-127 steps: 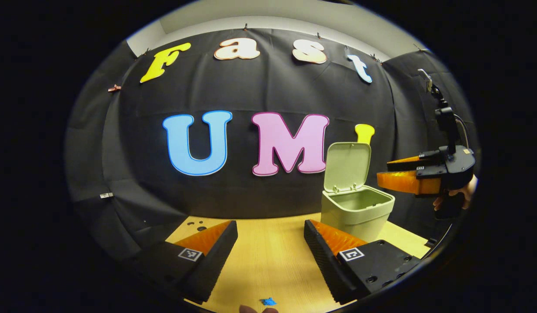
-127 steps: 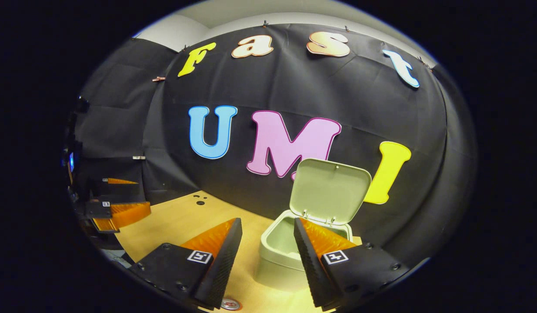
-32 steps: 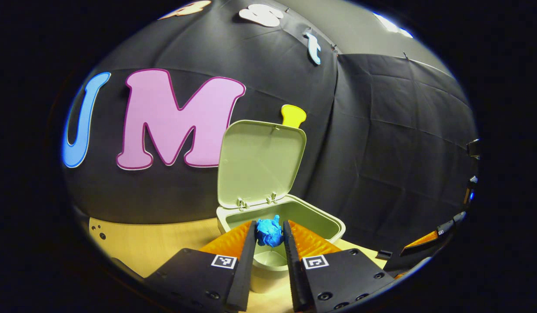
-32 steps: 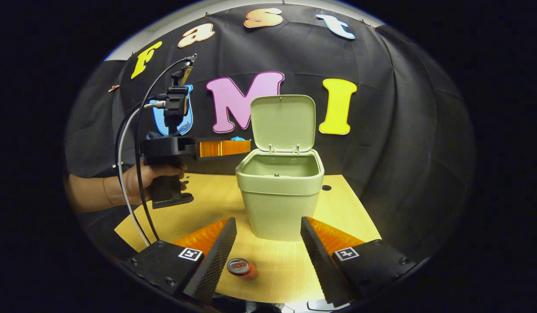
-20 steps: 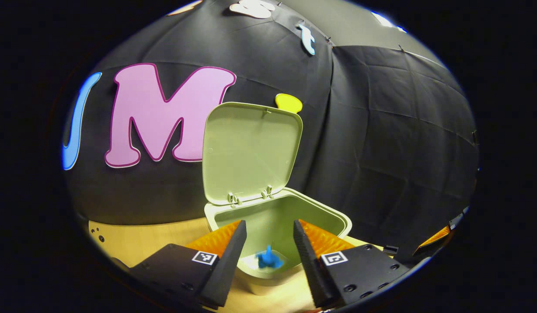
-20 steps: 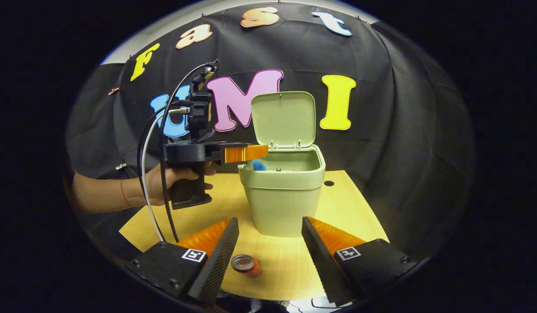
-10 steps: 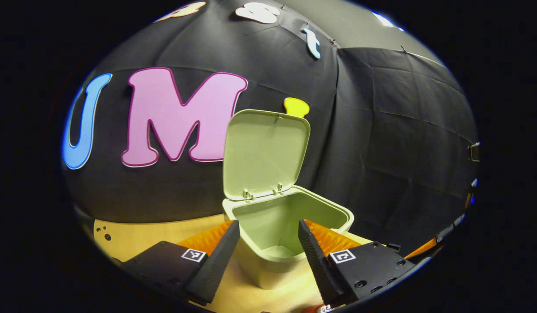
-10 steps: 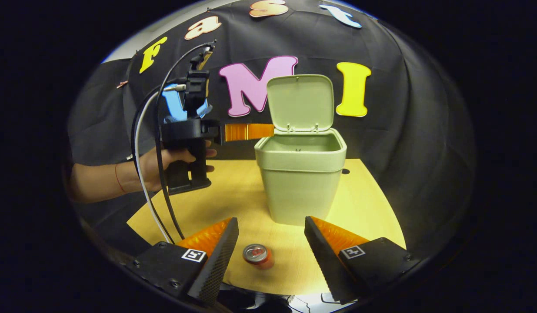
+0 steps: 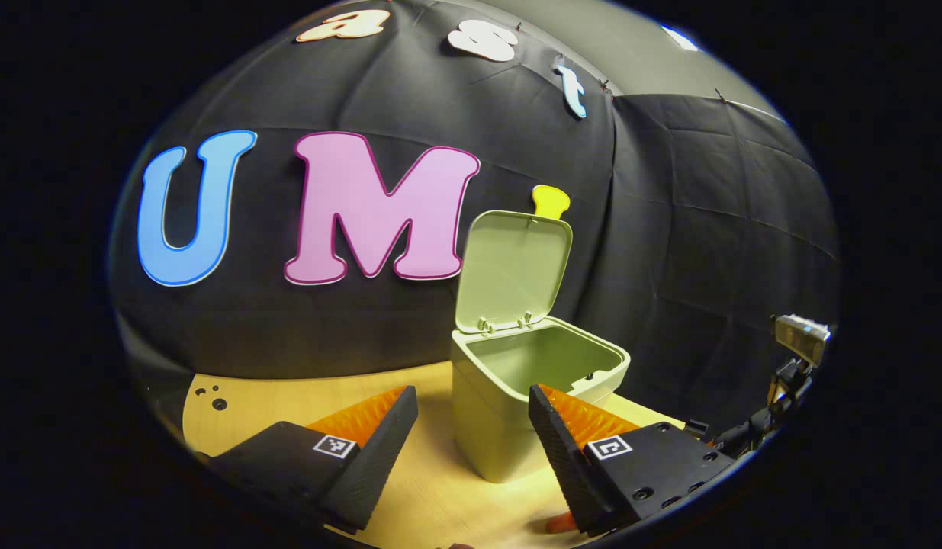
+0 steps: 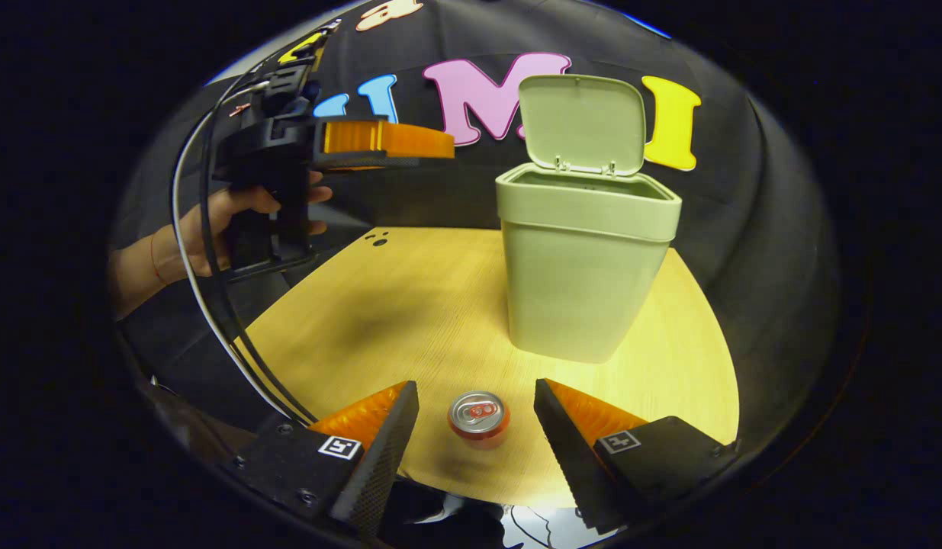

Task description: Press the lid of the desktop garbage bin to open it, pick up the crumpled paper on the desktop and throw it into the bin, then pick up the pop can on the desktop and drop it into the bin, and finally close the garbage bin lid.

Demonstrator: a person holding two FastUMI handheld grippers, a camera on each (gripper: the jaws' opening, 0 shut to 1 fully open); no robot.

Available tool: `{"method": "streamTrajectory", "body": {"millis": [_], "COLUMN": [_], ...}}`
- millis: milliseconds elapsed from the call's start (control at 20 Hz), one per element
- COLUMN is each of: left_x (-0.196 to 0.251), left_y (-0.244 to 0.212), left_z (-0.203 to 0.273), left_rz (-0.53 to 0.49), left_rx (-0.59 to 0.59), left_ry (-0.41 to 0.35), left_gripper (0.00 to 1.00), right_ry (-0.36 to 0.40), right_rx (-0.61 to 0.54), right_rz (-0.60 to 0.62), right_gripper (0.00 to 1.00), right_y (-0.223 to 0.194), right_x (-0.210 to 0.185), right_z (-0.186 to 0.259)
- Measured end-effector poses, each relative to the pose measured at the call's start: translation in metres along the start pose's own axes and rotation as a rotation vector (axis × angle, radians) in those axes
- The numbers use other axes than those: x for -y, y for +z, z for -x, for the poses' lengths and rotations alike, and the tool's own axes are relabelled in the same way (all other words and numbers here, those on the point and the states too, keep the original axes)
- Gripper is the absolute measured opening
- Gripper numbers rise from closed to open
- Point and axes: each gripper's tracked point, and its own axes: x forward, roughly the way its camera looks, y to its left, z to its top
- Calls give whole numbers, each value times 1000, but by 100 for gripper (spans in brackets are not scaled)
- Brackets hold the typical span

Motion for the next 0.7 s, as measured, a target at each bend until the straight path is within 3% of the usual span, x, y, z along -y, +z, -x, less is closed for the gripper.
{"method": "streamTrajectory", "body": {"millis": [500, 700], "left_x": [-42, -63], "left_y": [-30, -37], "left_z": [60, 70], "left_rz": [63, 40], "left_rx": [-31, -32], "left_ry": [89, 124], "left_gripper": [94, 94], "right_ry": [-13, -31], "right_rx": [-123, -161], "right_rz": [61, 63], "right_gripper": [96, 96], "right_y": [-45, -58], "right_x": [1, 5], "right_z": [-46, -58]}}
